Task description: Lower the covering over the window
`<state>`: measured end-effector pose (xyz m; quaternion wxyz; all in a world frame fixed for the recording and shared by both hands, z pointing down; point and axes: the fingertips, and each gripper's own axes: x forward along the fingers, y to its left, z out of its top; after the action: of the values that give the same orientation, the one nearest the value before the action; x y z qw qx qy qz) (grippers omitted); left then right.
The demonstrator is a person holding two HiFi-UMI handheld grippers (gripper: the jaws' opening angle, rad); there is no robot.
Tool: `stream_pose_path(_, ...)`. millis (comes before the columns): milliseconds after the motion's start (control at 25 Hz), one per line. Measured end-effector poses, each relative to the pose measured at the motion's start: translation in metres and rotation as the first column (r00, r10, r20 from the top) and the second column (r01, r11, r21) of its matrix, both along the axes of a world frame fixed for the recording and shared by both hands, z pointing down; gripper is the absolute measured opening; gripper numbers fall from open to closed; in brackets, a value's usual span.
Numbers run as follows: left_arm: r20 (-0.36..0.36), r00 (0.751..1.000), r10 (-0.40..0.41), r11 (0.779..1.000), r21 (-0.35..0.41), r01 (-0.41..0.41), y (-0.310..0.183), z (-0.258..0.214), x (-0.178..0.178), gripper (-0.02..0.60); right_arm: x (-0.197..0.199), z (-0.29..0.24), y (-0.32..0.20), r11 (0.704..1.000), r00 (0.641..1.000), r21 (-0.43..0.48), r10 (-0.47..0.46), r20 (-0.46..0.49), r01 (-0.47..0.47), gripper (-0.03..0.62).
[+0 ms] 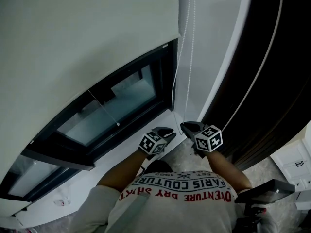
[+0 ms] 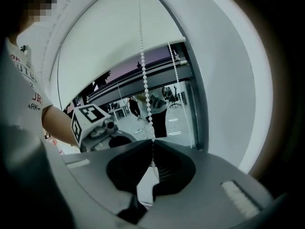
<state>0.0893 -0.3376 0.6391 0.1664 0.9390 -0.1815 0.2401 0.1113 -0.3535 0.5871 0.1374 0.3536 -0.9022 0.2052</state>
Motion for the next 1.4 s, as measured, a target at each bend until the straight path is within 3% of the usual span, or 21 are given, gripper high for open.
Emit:
stream_pose_path(160, -0.163, 0.987, -0.013, 0.995, 0.097, 0.029, -0.027, -0.084, 0.009, 0.080, -0.002, 0.001, 0.001, 1.000, 1.000, 0.004, 0.002, 0.010, -0.002, 0.011)
stream_pose_path(320, -0.341, 0.940, 0.016, 0.973, 0.224, 0.065, -0.048, -0.191, 0.020, 0.101, -0.003, 0.002, 0.002, 1.000, 1.000, 0.012, -0.003, 0.004, 0.002, 0.011)
stream_pose_path(440, -0.411, 0.909, 0.072, 0.950, 0.305, 0.063, -0.051, -0.257, 0.029, 0.112, -0.003, 0.002, 0.002, 1.000, 1.000, 0.010, -0.001, 0.009, 0.001, 0.011)
stream_pose_path(680, -0.392, 0.920, 0.004, 0.914, 0.374, 0.155, -0.065, -0.311, 0.039, 0.106, -0.003, 0.003, 0.004, 1.000, 1.000, 0.010, 0.004, 0.021, -0.004, 0.011)
stream_pose_path(720, -0.391, 0.920, -0.011, 0.914, 0.369, 0.167, -0.065, -0.313, 0.040, 0.088, -0.003, 0.003, 0.004, 1.000, 1.000, 0.010, 0.004, 0.022, -0.005, 0.011)
stream_pose_path(760, -0.394, 0.919, -0.023, 0.917, 0.359, 0.177, -0.065, -0.313, 0.041, 0.020, -0.004, 0.003, 0.003, 1.000, 1.000, 0.010, 0.005, 0.022, -0.005, 0.011)
stream_pose_path(880, -0.408, 0.912, -0.045, 0.923, 0.333, 0.194, -0.063, -0.311, 0.041, 0.009, -0.003, 0.003, 0.004, 1.000, 1.000, 0.009, 0.008, 0.027, -0.009, 0.011)
stream_pose_path(1200, -0.381, 0.924, -0.039, 0.894, 0.399, 0.203, -0.059, -0.309, 0.034, 0.006, 0.001, 0.005, 0.004, 1.000, 0.999, 0.000, 0.021, 0.024, -0.021, 0.011)
stream_pose_path(1400, -0.338, 0.939, -0.059, 0.909, 0.371, 0.191, -0.057, -0.277, 0.030, 0.006, 0.001, 0.034, 0.016, 0.997, 1.000, -0.077, 0.009, 0.000, -0.009, 0.011)
